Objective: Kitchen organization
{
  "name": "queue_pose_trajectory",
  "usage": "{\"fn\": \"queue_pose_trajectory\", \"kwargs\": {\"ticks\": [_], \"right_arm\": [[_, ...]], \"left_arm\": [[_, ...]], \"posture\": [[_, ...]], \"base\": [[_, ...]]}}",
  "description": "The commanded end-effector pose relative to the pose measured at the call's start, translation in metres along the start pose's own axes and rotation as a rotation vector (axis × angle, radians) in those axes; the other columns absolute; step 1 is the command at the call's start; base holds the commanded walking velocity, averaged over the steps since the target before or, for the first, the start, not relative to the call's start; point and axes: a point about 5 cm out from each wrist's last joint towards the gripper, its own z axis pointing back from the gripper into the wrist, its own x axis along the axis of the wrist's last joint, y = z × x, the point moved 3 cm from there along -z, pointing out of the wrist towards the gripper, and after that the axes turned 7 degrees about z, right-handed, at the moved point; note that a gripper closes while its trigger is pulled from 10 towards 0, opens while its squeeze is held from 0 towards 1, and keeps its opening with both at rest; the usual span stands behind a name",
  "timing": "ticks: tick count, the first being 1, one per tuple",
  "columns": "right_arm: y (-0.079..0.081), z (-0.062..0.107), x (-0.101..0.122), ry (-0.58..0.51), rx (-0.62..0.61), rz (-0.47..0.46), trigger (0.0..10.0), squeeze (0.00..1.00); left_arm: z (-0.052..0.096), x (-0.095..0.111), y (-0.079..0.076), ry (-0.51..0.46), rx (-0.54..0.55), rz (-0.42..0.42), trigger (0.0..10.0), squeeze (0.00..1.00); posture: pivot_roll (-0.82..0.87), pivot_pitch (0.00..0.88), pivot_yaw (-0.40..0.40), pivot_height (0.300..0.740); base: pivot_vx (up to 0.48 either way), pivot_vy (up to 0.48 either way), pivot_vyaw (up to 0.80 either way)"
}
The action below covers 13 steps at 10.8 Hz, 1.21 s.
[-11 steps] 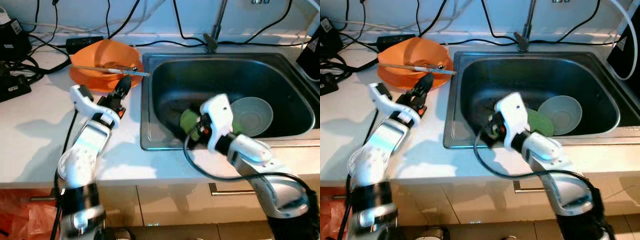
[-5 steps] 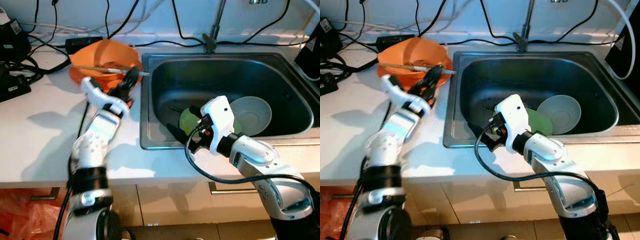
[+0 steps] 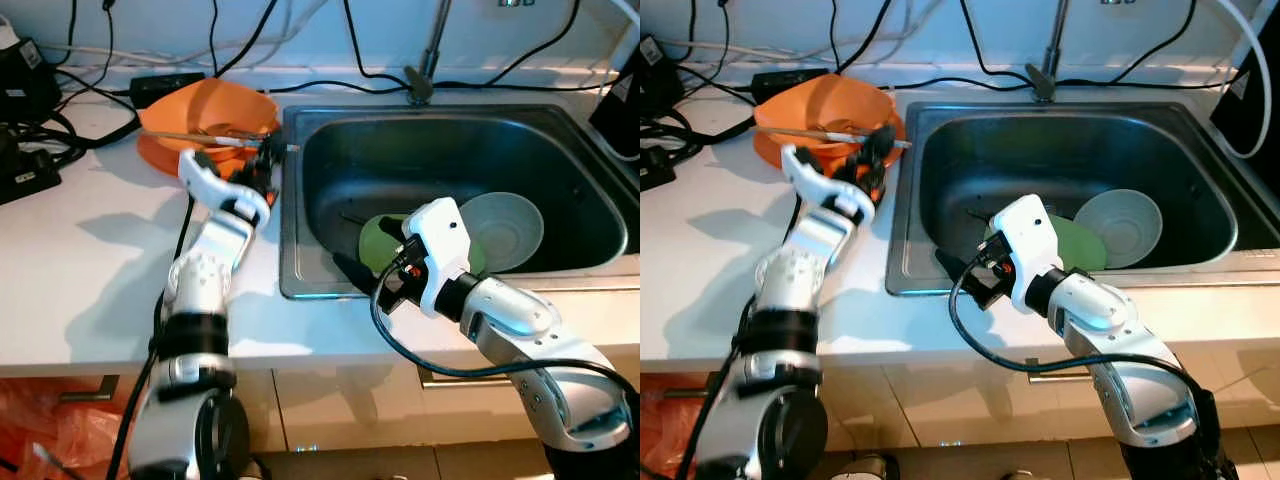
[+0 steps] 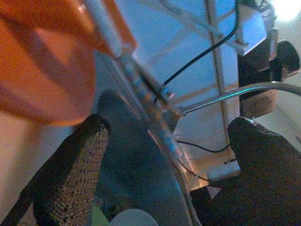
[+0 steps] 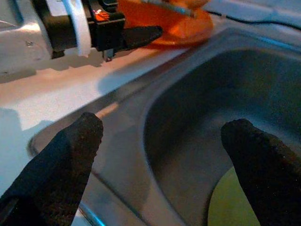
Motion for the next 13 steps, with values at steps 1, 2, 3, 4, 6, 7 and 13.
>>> {"fn": "queue_pose_trajectory", "kwargs": {"ticks": [1, 2, 3, 4, 6, 7, 13], "right_arm": [[0.000, 0.004, 0.000, 0.006, -0.010, -0.007, 10.0, 0.00], [0.000, 0.005, -0.002, 0.012, -0.014, -0.011, 10.0, 0.00], [0.001, 0.005, -0.002, 0.013, -0.017, -0.011, 10.0, 0.00], [0.001, 0.006, -0.001, 0.014, -0.018, -0.011, 10.0, 0.00], [0.001, 0.007, -0.001, 0.017, -0.023, -0.009, 10.0, 0.00], [0.001, 0.007, -0.001, 0.019, -0.027, -0.009, 10.0, 0.00], [0.002, 0.005, 0.000, 0.016, -0.031, -0.011, 10.0, 0.00]], "left_arm": [[-0.003, 0.001, 0.001, -0.007, 0.001, 0.002, 10.0, 0.00], [-0.008, 0.004, 0.003, -0.019, 0.002, 0.011, 10.0, 0.00], [-0.012, 0.006, 0.001, -0.023, -0.007, 0.023, 10.0, 0.00], [-0.014, 0.005, 0.000, -0.021, -0.011, 0.027, 10.0, 0.00], [-0.018, 0.005, -0.001, -0.019, -0.020, 0.032, 6.5, 0.00], [-0.021, 0.006, -0.002, -0.021, -0.022, 0.039, 0.5, 0.00], [-0.027, -0.011, 0.001, 0.065, -0.005, 0.015, 10.0, 0.00]], "posture": [[-0.06, 0.125, 0.028, 0.740], [-0.07, 0.127, 0.031, 0.740], [-0.08, 0.128, 0.030, 0.740], [-0.08, 0.130, 0.030, 0.740], [-0.09, 0.135, 0.034, 0.740], [-0.09, 0.136, 0.036, 0.740], [-0.09, 0.137, 0.043, 0.740]], "base": [[0.000, 0.000, 0.00], [0.000, 0.000, 0.00], [0.000, 0.000, 0.00], [0.000, 0.000, 0.00], [0.000, 0.000, 0.00], [0.000, 0.000, 0.00], [0.000, 0.000, 0.00]]}}
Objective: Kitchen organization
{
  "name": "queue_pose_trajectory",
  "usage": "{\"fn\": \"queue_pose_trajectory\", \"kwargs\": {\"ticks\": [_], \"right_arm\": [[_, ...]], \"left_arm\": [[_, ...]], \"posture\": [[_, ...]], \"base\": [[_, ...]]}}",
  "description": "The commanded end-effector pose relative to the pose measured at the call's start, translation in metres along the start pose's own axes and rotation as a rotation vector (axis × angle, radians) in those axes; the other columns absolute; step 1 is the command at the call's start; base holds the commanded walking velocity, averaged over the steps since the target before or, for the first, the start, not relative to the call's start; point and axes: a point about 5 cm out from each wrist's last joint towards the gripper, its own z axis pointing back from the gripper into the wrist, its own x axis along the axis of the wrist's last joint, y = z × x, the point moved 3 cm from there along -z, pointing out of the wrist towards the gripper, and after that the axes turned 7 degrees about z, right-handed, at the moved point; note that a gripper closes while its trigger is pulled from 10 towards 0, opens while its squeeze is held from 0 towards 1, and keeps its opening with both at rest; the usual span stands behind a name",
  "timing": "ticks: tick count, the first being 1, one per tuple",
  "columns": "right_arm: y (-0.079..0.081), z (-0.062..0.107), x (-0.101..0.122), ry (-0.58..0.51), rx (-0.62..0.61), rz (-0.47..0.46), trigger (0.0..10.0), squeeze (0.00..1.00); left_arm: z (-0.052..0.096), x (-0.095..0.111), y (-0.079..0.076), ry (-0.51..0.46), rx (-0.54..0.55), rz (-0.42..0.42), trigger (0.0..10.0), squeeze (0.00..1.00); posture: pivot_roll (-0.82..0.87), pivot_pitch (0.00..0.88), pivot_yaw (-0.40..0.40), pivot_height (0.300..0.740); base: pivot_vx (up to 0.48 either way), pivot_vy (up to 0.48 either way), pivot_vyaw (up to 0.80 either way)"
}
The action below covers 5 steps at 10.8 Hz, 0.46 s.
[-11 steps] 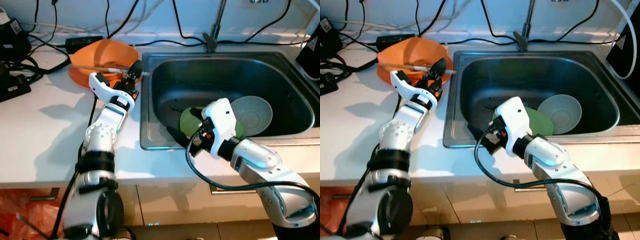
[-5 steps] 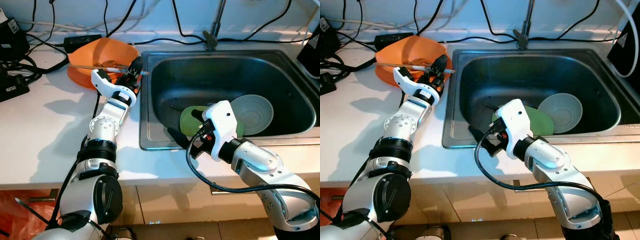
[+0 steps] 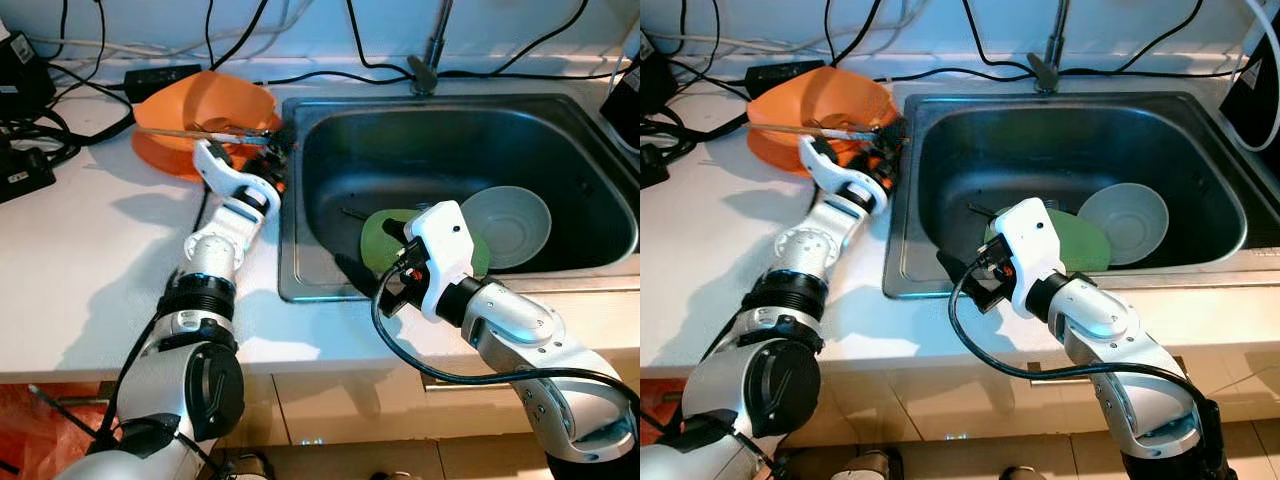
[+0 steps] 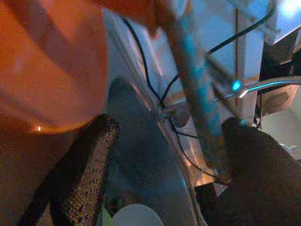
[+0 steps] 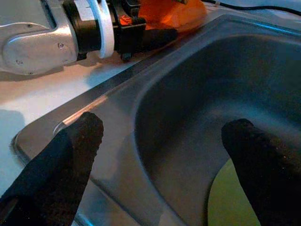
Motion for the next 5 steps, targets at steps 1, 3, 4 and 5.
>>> {"fn": "queue_pose_trajectory", "kwargs": {"ticks": [1, 3, 4, 5], "right_arm": [[0.0002, 0.0015, 0.0027, -0.004, -0.006, 0.002, 10.0, 0.00], [0.0008, 0.0013, 0.0031, -0.005, -0.008, 0.002, 10.0, 0.00], [0.0008, 0.0015, 0.0033, -0.006, -0.010, 0.002, 10.0, 0.00], [0.0002, 0.0019, 0.0030, -0.006, -0.014, 0.002, 10.0, 0.00]], "left_arm": [[-0.0057, -0.0040, -0.0098, 0.018, -0.024, -0.023, 10.0, 0.00], [-0.0074, -0.0046, -0.0115, 0.015, -0.026, -0.012, 10.0, 0.00], [-0.0078, -0.0028, -0.0110, 0.006, -0.021, -0.007, 2.2, 0.00], [-0.0083, -0.0010, -0.0108, -0.002, -0.019, -0.005, 0.5, 0.00]], "posture": [[-0.09, 0.138, 0.044, 0.740], [-0.10, 0.139, 0.047, 0.740], [-0.10, 0.139, 0.048, 0.740], [-0.10, 0.139, 0.048, 0.740]], "base": [[0.000, 0.000, 0.00], [0.000, 0.000, 0.00], [0.000, 0.000, 0.00], [0.000, 0.000, 0.00]]}}
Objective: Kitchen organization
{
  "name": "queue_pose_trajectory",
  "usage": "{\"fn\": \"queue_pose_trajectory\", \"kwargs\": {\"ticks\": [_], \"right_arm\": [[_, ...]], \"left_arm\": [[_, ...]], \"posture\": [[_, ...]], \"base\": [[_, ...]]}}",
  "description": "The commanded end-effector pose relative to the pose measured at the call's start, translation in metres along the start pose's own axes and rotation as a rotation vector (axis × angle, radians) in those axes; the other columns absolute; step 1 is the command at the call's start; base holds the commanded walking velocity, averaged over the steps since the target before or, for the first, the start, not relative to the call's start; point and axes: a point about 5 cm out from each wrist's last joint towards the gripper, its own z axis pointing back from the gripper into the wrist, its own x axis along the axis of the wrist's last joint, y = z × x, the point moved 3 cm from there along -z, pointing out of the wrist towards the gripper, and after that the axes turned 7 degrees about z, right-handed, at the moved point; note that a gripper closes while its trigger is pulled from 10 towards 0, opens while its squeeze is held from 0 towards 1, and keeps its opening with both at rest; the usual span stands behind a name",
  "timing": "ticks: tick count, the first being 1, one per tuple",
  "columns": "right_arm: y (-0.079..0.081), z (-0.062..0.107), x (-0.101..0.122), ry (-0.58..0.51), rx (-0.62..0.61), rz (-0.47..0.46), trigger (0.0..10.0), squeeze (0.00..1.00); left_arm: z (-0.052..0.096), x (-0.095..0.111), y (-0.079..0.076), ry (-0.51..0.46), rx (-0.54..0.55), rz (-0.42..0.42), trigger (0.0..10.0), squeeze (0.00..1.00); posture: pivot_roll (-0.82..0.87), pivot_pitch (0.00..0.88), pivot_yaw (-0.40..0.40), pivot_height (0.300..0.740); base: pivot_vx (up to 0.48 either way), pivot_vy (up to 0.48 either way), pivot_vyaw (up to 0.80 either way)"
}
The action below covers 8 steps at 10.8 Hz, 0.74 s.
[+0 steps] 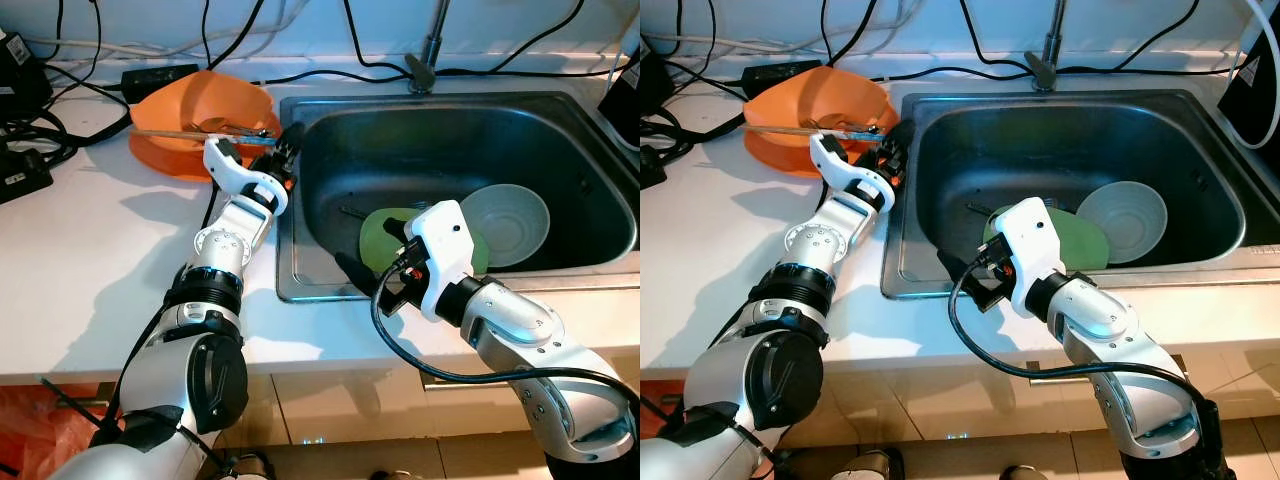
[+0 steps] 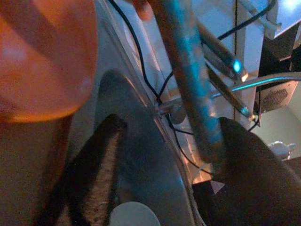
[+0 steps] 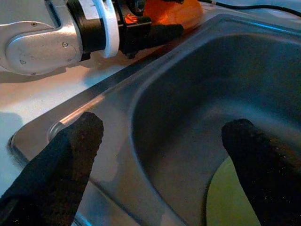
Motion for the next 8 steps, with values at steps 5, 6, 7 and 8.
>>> {"fn": "queue_pose_trajectory", "kwargs": {"ticks": [5, 6, 7, 8], "right_arm": [[0.0003, 0.0012, 0.0021, -0.007, -0.009, 0.001, 10.0, 0.00], [0.0001, 0.0011, 0.0017, -0.006, -0.010, 0.000, 10.0, 0.00], [-0.0002, 0.0005, 0.0017, -0.006, -0.012, 0.000, 10.0, 0.00], [-0.0003, 0.0004, 0.0018, -0.007, -0.012, 0.000, 10.0, 0.00]], "left_arm": [[-0.0038, 0.0074, -0.0074, -0.016, -0.011, -0.017, 0.3, 0.00], [-0.0038, 0.0082, -0.0072, -0.020, -0.008, -0.016, 0.5, 0.00], [-0.0038, 0.0086, -0.0071, -0.019, -0.007, -0.018, 0.4, 0.00], [-0.0037, 0.0088, -0.0076, -0.019, -0.009, -0.019, 0.3, 0.00]], "posture": [[-0.09, 0.139, 0.050, 0.740], [-0.09, 0.139, 0.050, 0.740], [-0.09, 0.138, 0.051, 0.740], [-0.08, 0.136, 0.051, 0.740]], "base": [[0.000, 0.000, 0.00], [0.000, 0.000, 0.00], [0.000, 0.000, 0.00], [0.000, 0.000, 0.00]]}}
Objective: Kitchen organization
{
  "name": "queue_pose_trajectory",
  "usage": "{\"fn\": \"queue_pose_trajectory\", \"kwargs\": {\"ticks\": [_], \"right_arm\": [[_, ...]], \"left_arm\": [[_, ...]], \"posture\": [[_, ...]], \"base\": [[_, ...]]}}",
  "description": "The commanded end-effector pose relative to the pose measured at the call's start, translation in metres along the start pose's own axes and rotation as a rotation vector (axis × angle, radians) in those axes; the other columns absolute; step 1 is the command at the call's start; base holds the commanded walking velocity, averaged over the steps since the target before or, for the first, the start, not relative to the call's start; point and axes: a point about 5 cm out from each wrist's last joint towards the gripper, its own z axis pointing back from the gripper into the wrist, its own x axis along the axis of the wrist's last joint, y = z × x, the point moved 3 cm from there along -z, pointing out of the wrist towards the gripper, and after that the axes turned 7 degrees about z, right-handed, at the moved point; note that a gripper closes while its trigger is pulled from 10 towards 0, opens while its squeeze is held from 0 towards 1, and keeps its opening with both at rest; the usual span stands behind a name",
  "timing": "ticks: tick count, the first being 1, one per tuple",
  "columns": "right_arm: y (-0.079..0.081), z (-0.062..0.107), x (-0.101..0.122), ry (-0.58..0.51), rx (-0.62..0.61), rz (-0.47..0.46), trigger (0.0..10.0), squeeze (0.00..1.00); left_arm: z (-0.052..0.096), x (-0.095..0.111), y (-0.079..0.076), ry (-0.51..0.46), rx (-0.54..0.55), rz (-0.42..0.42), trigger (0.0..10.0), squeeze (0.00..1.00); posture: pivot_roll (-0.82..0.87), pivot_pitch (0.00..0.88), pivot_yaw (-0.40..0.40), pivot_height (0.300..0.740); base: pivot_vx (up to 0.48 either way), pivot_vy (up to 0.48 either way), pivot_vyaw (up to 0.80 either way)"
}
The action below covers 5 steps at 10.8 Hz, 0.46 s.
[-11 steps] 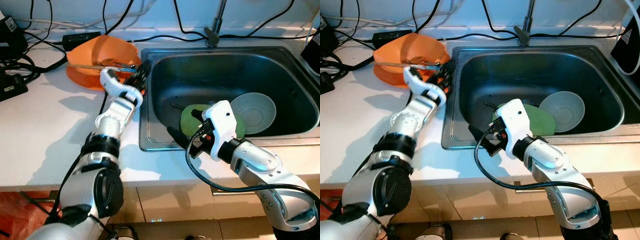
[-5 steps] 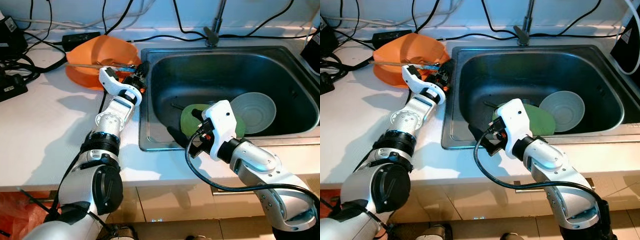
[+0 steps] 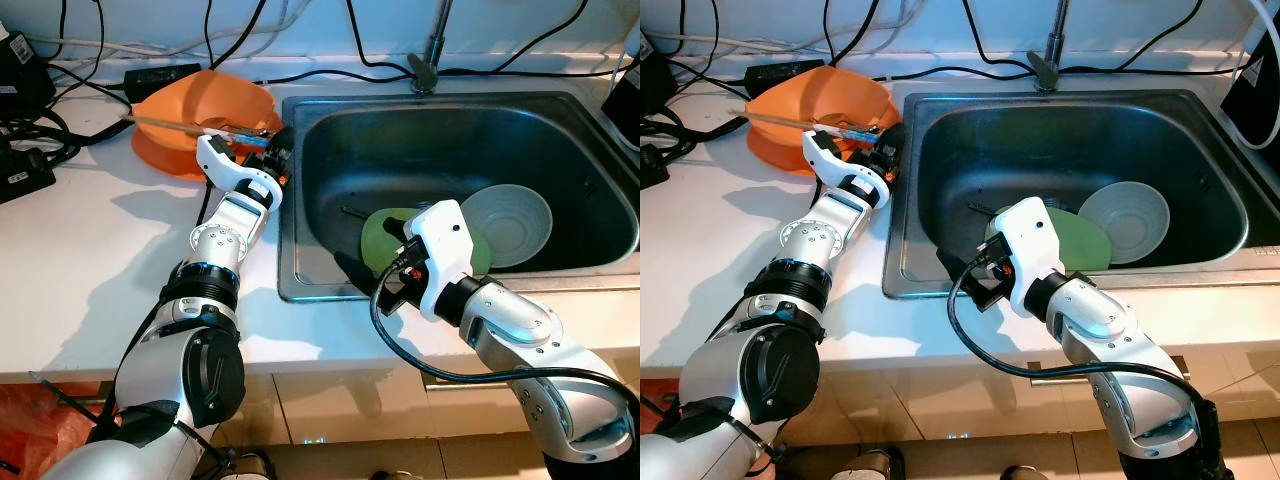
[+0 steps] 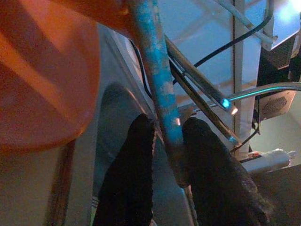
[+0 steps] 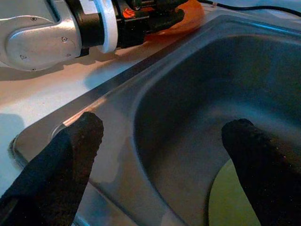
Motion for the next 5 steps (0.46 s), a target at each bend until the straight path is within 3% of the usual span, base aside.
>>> {"fn": "queue_pose_trajectory", "kwargs": {"ticks": [1, 5], "right_arm": [[-0.0009, 0.0003, 0.0015, -0.006, -0.007, 0.004, 10.0, 0.00], [-0.0015, -0.0032, 0.0013, -0.010, -0.005, 0.004, 10.0, 0.00]], "left_arm": [[-0.0029, 0.0022, -0.0122, -0.001, -0.037, -0.052, 0.0, 0.00], [0.0049, 0.0071, -0.0174, -0.033, -0.067, -0.183, 0.0, 0.00]], "posture": [[-0.08, 0.132, 0.052, 0.740], [-0.06, 0.122, 0.050, 0.740]], "base": [[0.000, 0.000, 0.00], [0.000, 0.000, 0.00]]}}
